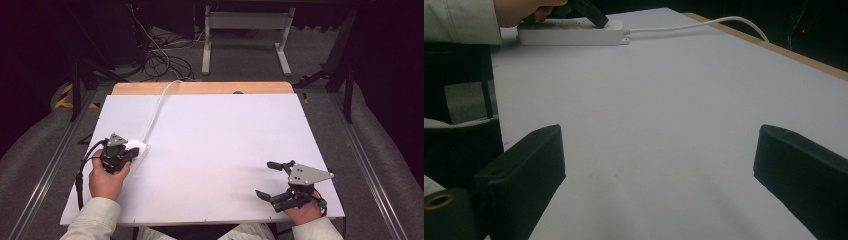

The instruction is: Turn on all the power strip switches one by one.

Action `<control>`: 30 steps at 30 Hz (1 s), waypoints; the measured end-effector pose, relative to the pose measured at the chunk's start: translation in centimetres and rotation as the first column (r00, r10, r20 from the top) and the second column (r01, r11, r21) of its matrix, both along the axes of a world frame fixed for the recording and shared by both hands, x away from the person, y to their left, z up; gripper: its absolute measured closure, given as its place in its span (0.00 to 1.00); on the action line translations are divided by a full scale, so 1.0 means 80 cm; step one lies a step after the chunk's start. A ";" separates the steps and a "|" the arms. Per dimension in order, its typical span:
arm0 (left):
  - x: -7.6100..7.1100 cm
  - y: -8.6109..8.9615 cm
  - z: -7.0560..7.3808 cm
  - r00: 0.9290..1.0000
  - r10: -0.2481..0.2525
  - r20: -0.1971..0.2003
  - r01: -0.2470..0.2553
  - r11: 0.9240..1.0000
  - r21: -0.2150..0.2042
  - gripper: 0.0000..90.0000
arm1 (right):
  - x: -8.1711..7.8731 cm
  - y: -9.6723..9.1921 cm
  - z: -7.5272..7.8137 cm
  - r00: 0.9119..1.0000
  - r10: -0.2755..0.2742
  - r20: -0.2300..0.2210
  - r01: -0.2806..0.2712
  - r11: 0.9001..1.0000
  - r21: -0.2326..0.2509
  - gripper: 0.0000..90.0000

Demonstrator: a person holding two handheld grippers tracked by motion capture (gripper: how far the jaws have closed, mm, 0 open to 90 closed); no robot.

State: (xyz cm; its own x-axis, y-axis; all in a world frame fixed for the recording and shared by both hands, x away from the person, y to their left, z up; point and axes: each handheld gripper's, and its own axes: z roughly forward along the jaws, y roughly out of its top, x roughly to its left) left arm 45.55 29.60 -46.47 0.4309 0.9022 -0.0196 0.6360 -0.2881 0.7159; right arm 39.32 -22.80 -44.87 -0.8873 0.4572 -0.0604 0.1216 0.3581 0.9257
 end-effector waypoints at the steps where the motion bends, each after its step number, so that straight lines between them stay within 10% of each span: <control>1: 0.000 0.000 0.000 1.000 0.000 -0.002 0.000 1.000 0.001 1.00 | 0.000 0.000 0.000 1.000 -0.001 0.000 0.001 1.000 0.002 0.08; 9: -0.002 0.004 0.005 0.999 -0.006 -0.038 0.005 0.999 -0.039 1.00 | 0.000 -0.002 0.001 1.000 -0.005 0.003 0.005 1.000 0.007 0.08; 30: -0.055 -0.014 0.070 0.983 -0.082 0.167 0.096 0.992 -0.079 0.74 | 0.001 -0.001 0.000 1.000 -0.005 0.002 0.005 1.000 0.005 0.08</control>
